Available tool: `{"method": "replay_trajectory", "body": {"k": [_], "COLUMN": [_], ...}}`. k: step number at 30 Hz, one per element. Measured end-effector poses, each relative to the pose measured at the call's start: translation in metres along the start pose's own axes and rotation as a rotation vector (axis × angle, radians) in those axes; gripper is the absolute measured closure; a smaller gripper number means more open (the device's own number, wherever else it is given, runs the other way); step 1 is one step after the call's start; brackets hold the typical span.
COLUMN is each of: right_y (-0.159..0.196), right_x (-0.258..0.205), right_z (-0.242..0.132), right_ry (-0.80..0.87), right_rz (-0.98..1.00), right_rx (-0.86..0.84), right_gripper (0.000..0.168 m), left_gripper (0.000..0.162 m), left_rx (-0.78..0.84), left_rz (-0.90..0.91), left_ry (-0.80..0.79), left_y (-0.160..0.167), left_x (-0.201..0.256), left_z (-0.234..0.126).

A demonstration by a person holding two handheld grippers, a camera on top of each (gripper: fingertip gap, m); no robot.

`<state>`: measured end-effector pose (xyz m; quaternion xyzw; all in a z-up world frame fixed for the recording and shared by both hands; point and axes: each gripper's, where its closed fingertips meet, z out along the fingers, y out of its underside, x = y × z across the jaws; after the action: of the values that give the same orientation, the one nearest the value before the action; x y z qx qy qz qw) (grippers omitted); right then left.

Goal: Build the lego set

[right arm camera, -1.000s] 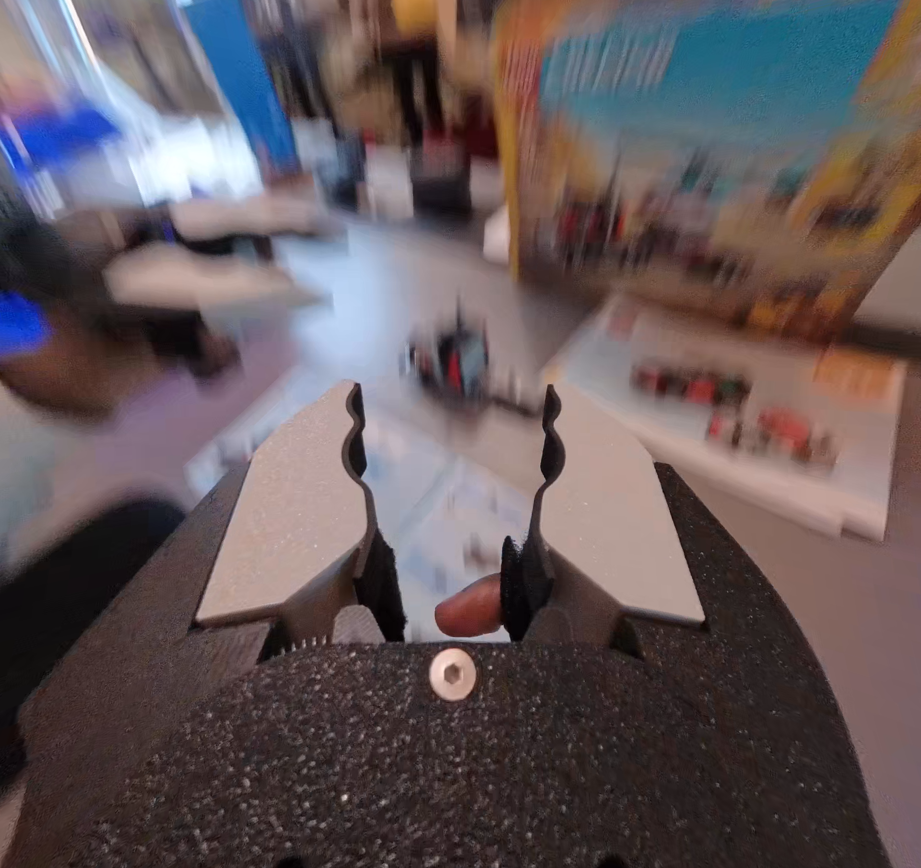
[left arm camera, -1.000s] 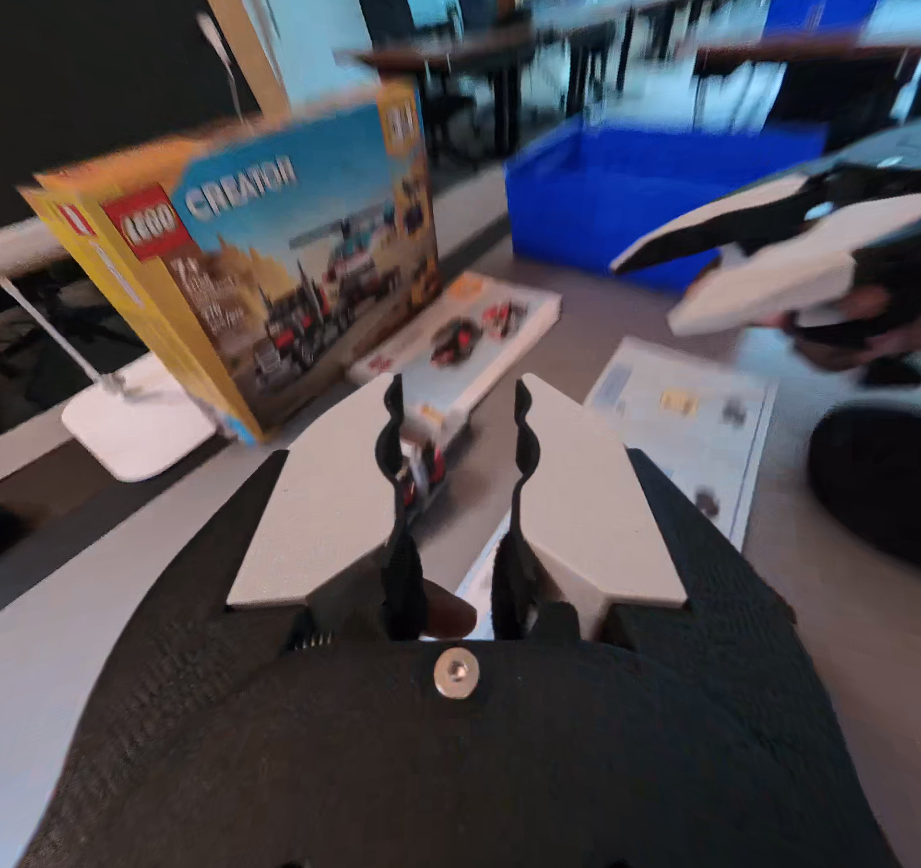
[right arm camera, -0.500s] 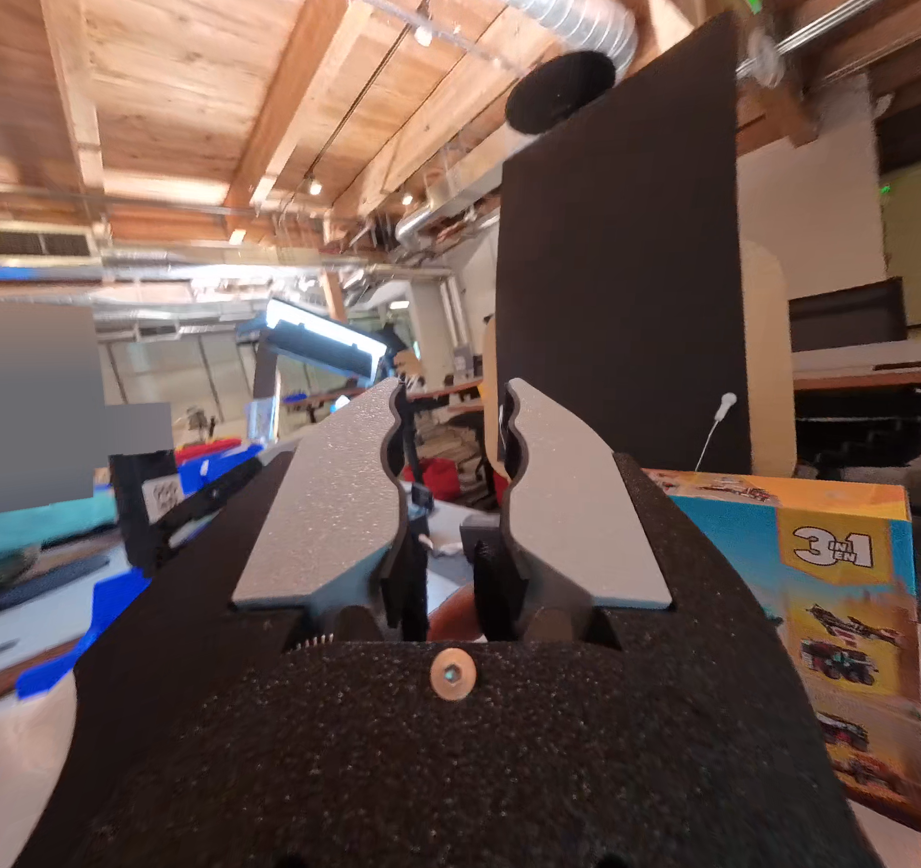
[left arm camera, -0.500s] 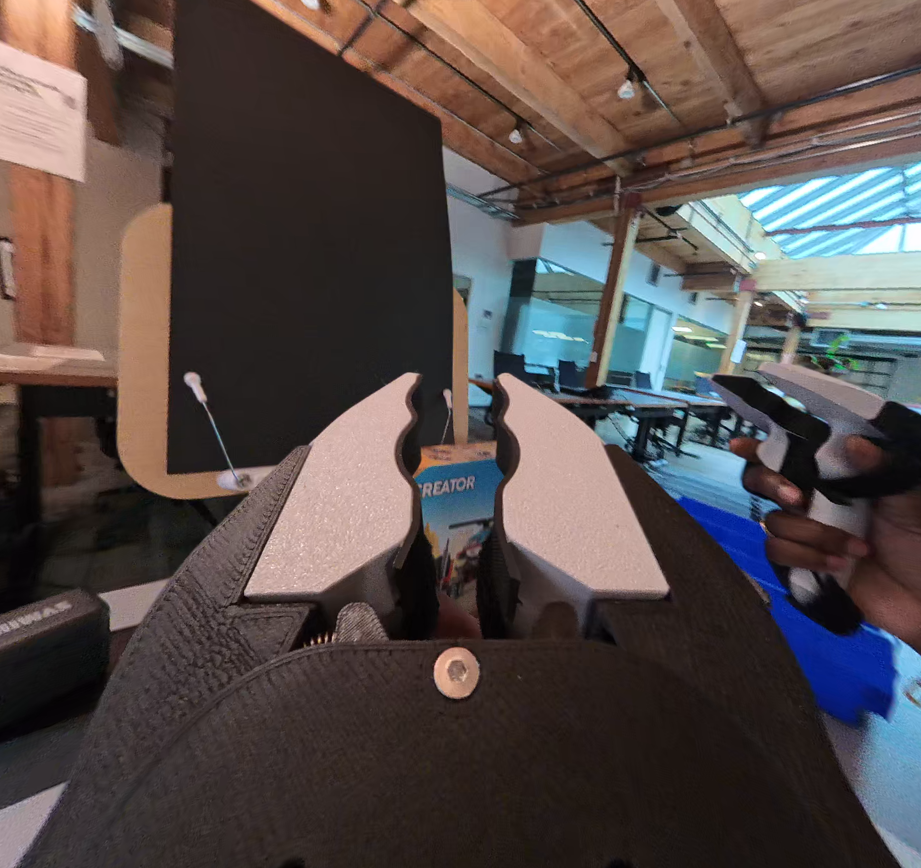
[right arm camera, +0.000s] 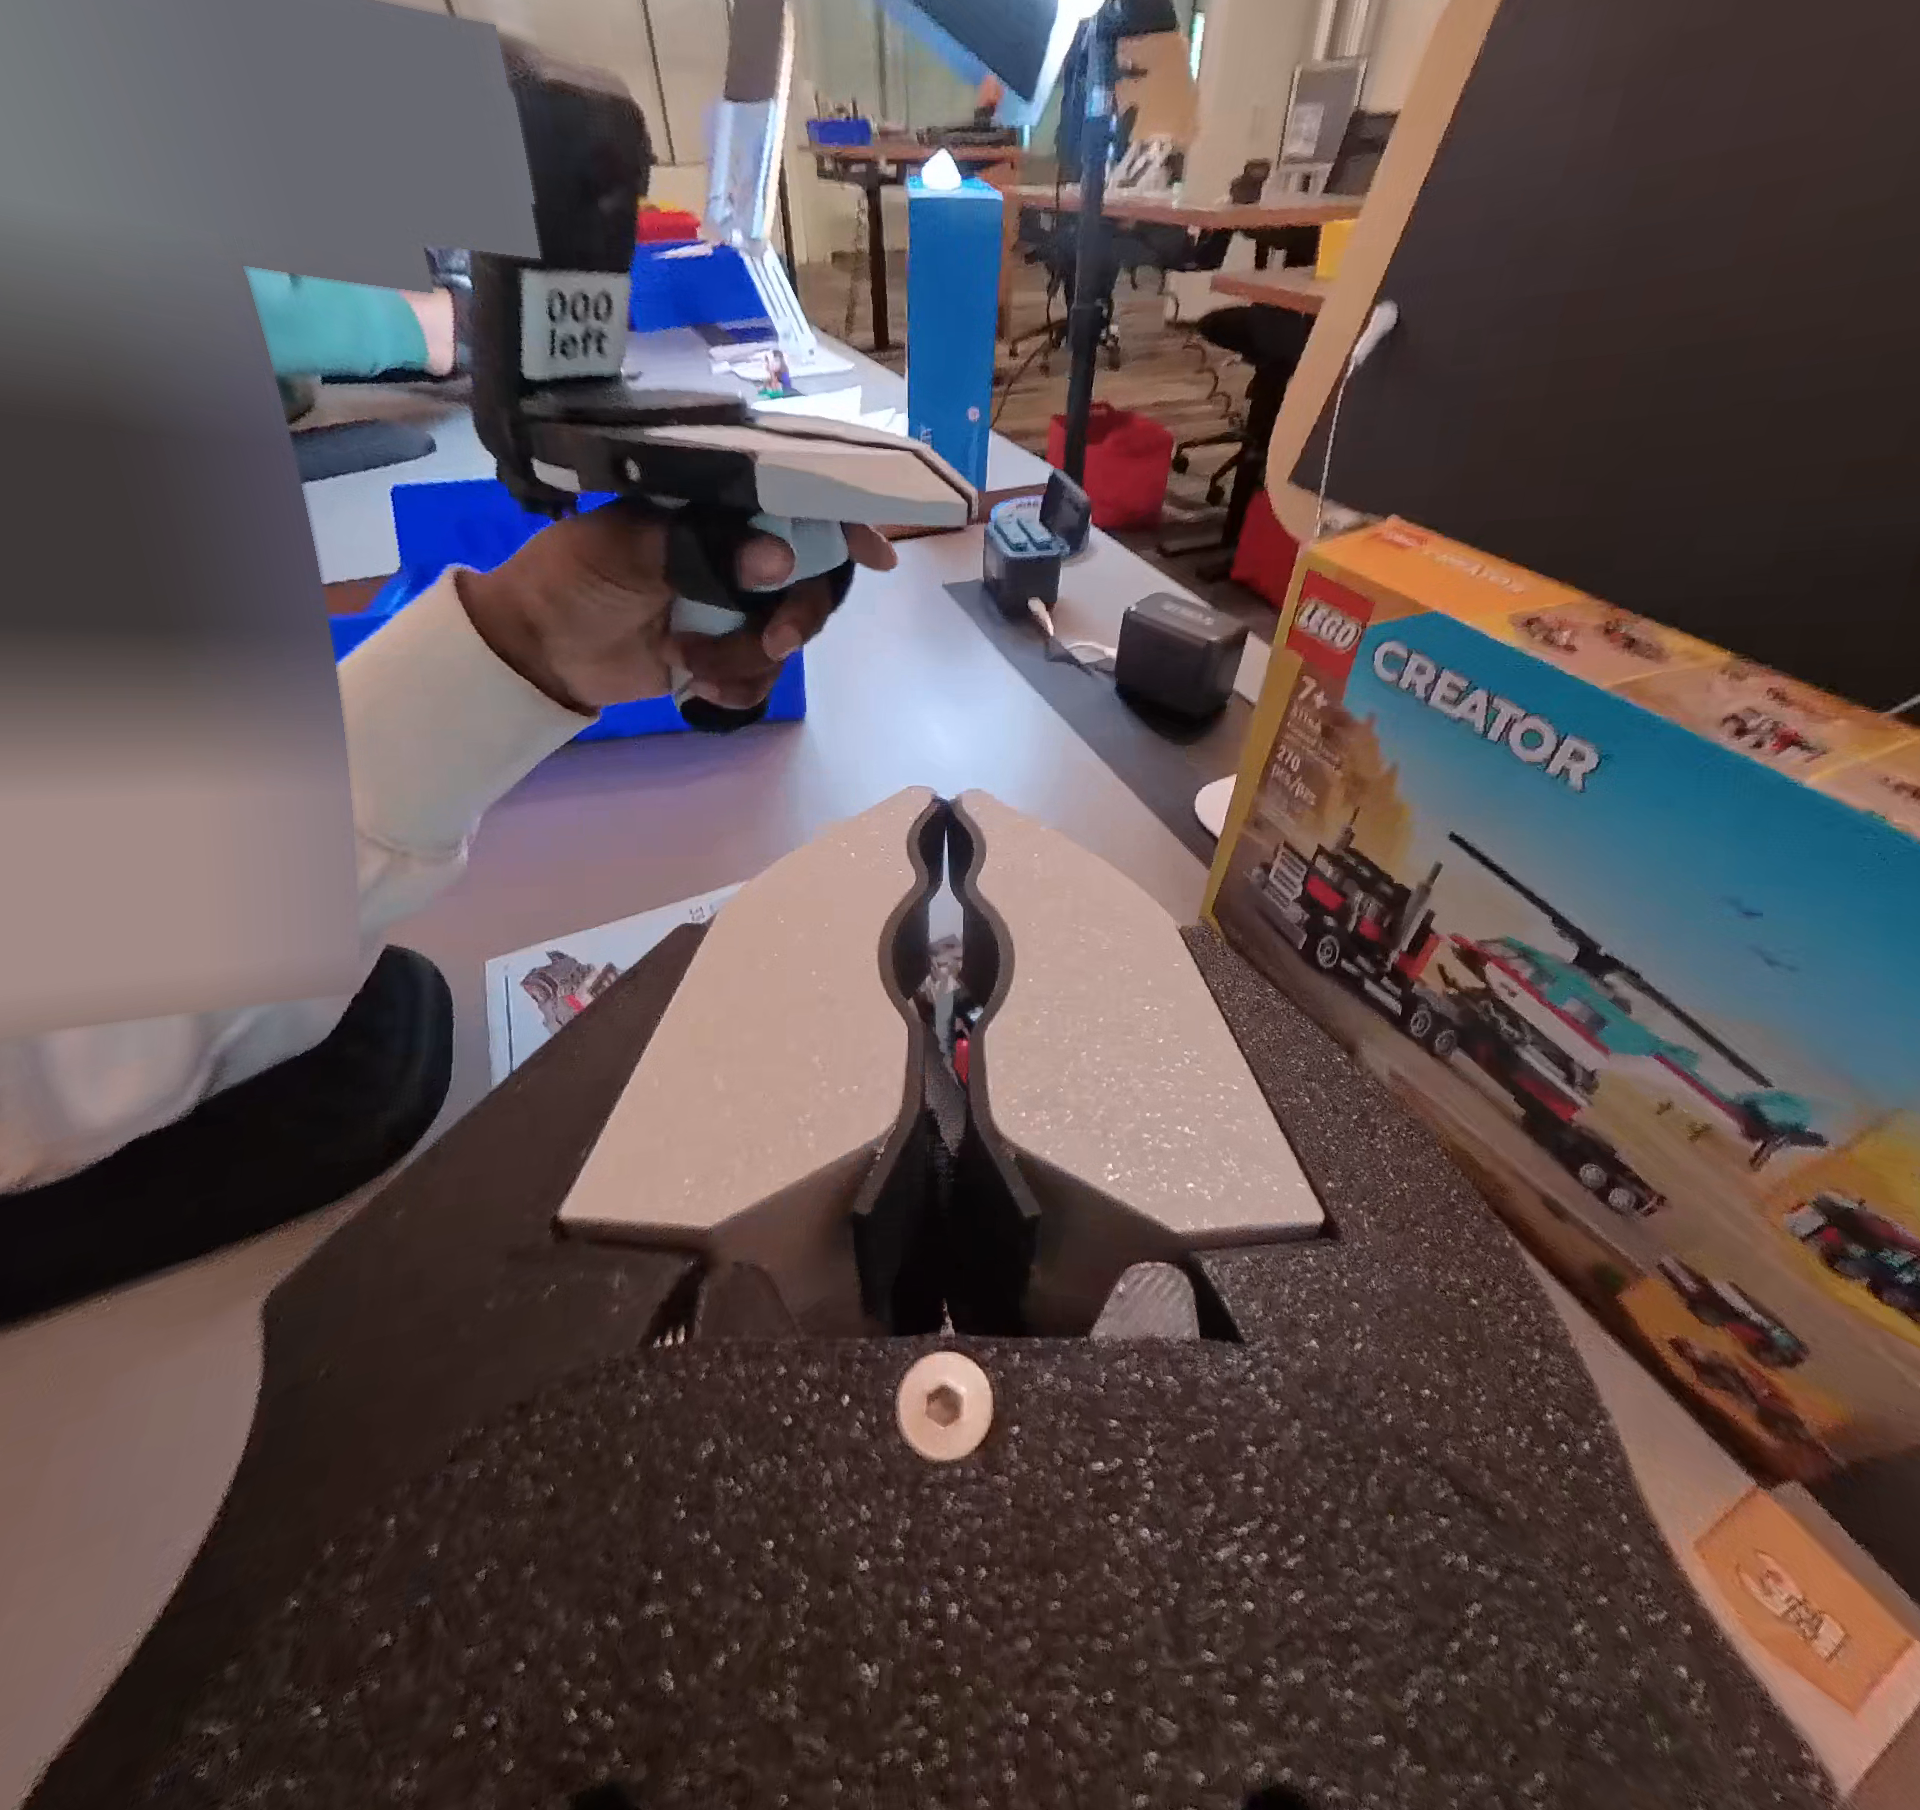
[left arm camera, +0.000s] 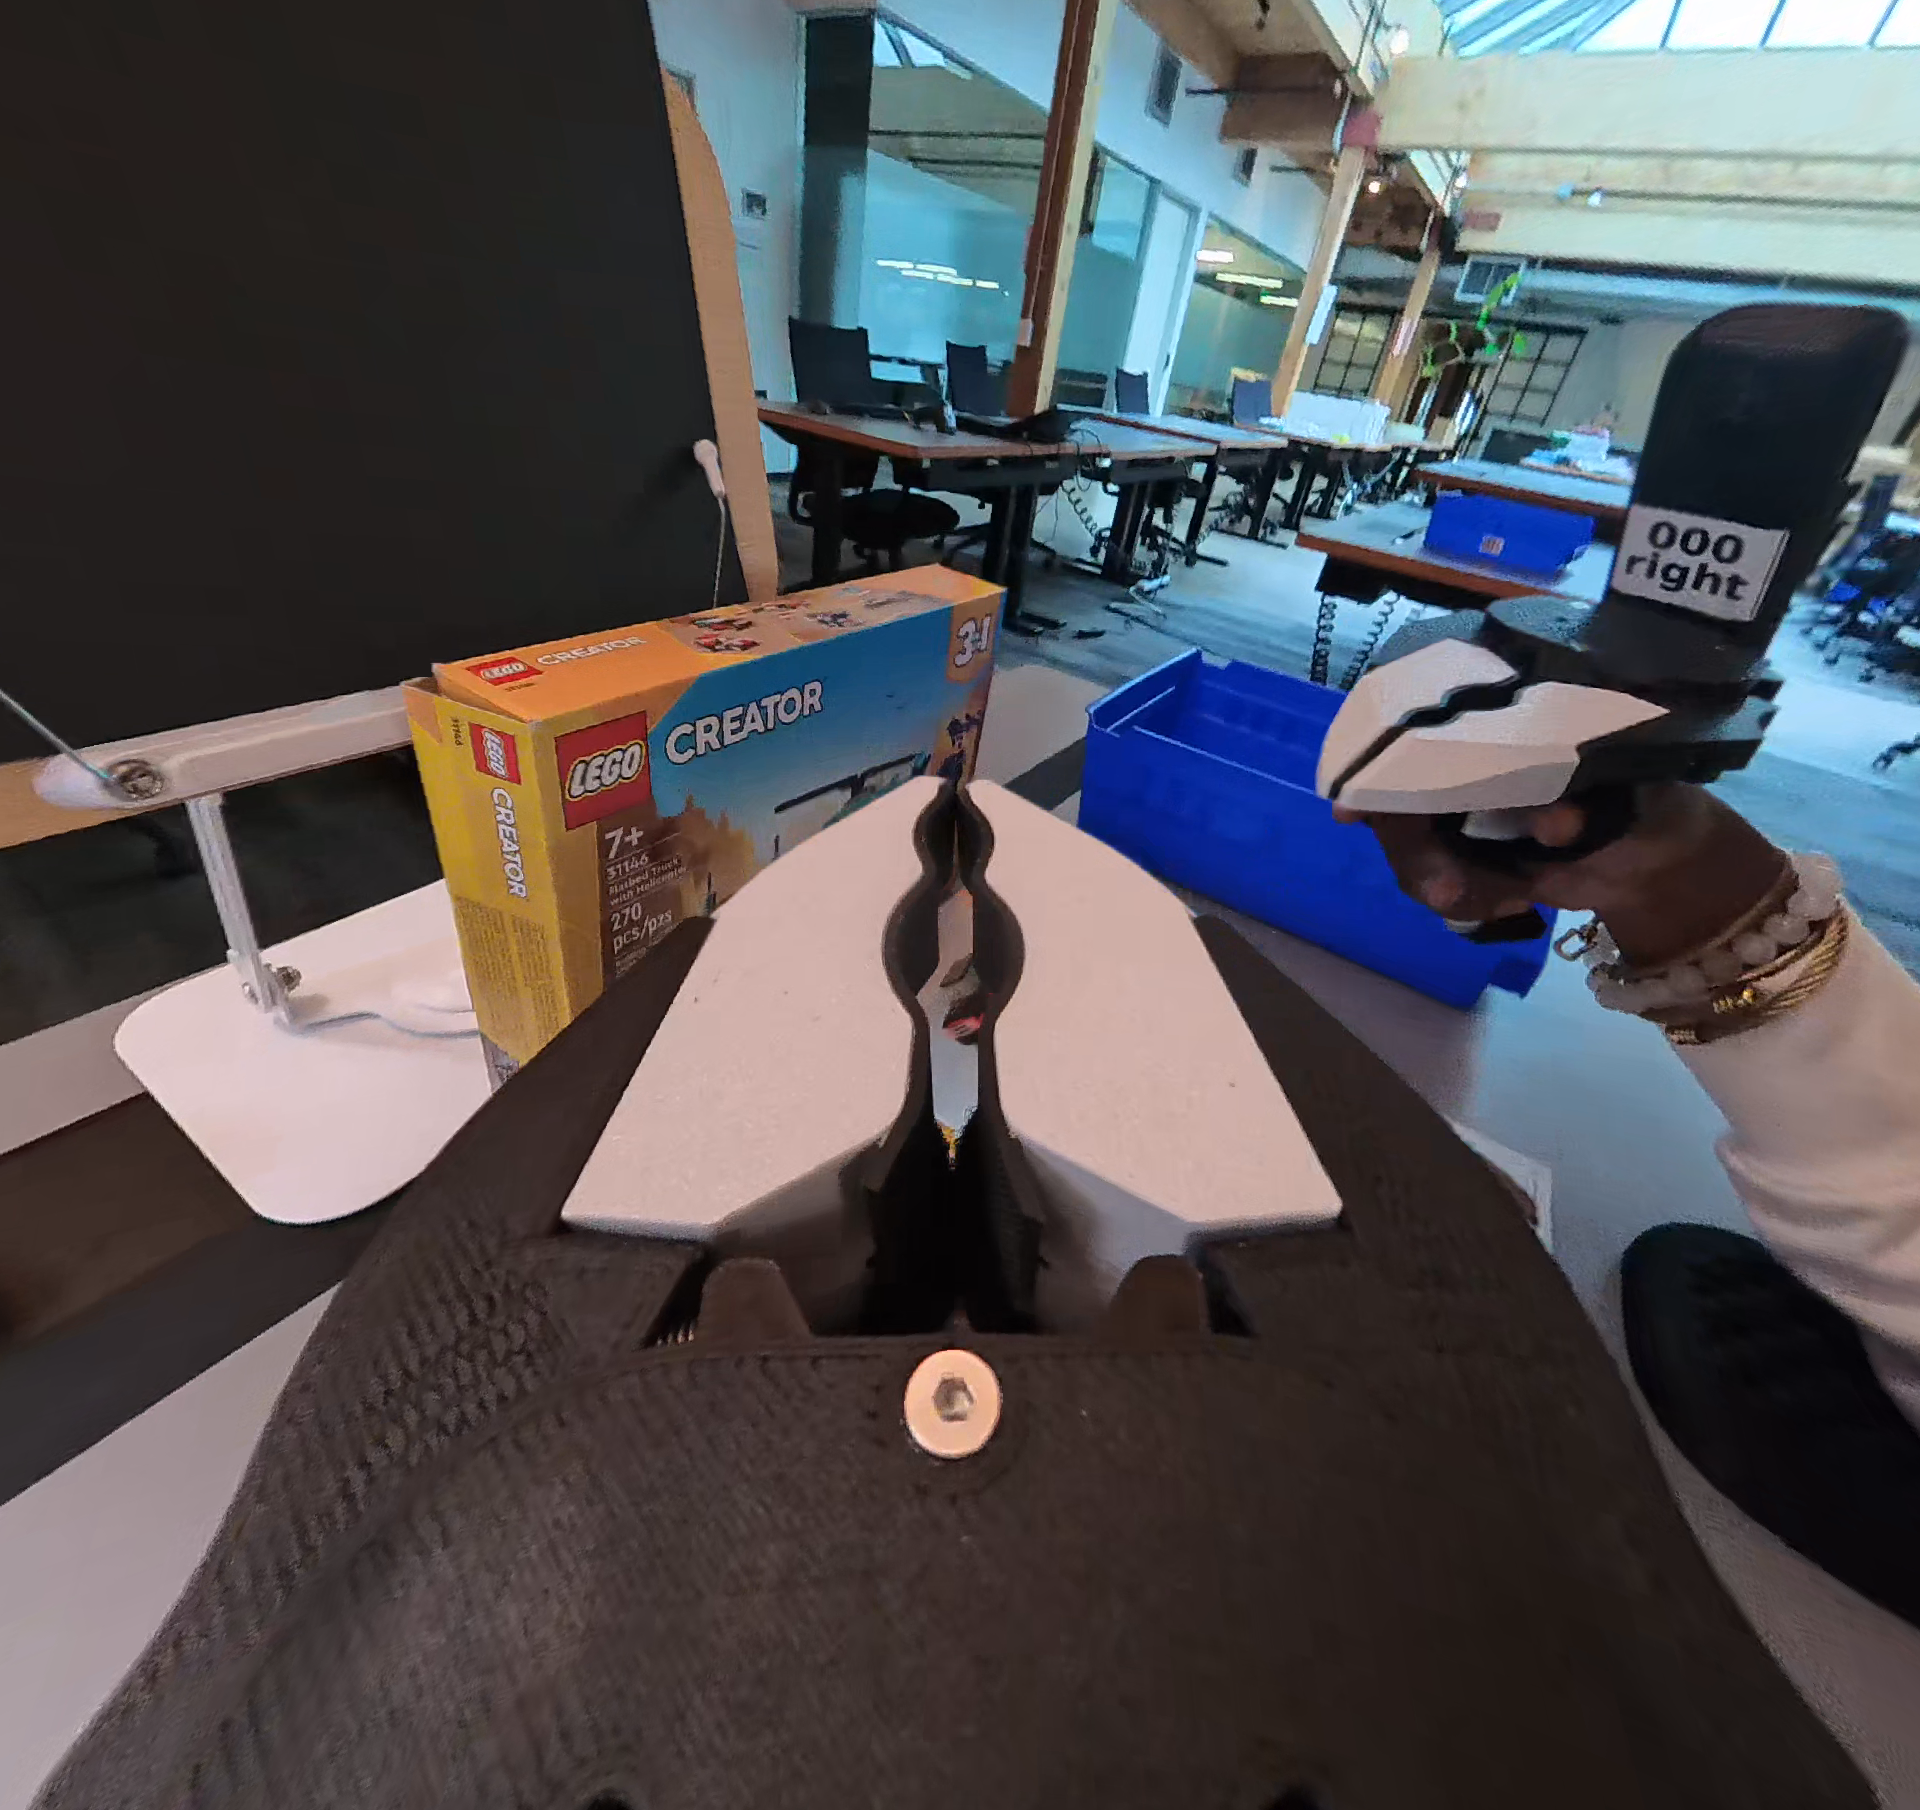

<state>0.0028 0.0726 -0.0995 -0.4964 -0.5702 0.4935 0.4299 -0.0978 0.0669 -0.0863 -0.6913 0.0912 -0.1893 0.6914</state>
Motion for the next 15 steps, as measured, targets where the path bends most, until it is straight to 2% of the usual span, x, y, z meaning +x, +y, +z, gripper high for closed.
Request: {"method": "replay_trajectory", "body": {"k": [7,11,13,15], "right_y": [0.045,0.053,0.063,0.071], "right_x": [0.019,0.014,0.011,0.010], "right_z": [0.013,0.019,0.021,0.021], "right_ry": [0.045,0.016,-0.008,-0.012], "right_rz": [0.044,0.031,0.038,0.056], "right_rx": [-0.185,-0.205,-0.256,-0.313], "right_gripper": [0.166,0.148,0.137,0.133], "left_gripper": [0.160,0.146,0.139,0.138], "left_rx": [-0.147,-0.187,-0.258,-0.350], "left_rz": [0.051,0.061,0.062,0.084], "left_ry": [-0.023,-0.074,-0.086,-0.157], "left_y": [0.019,0.021,0.025,0.028], "left_x": [-0.004,-0.013,-0.015,-0.026], "left_z": [0.003,-0.003,-0.012,-0.028]}}
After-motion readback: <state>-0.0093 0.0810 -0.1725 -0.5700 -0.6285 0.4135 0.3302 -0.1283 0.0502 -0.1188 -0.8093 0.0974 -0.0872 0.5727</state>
